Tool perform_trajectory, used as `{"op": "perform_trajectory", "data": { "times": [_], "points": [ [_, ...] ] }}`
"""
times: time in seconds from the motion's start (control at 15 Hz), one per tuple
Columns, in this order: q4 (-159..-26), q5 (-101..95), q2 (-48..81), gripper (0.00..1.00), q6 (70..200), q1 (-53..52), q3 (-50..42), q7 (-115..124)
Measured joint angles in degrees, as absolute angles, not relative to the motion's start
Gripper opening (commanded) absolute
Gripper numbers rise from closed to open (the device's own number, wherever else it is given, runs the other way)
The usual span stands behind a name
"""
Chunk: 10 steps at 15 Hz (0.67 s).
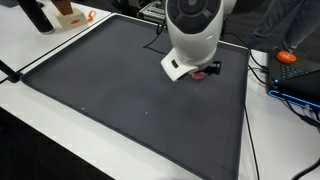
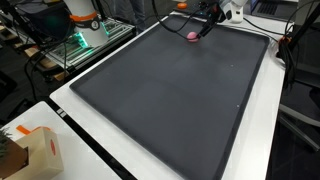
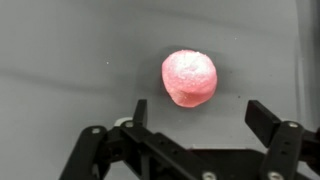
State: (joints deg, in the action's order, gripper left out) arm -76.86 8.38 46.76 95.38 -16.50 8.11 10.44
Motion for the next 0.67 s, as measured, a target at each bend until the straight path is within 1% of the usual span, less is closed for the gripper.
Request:
{"op": "perform_trajectory", "data": {
  "times": [0.4, 0.67],
  "points": [
    [-72.01, 2.45, 47.76, 1.00, 94.46, -20.67, 10.55, -0.06],
    [-71.54, -3.08, 47.48, 1.00, 93.96, -22.99, 11.39, -6.92]
  ]
}}
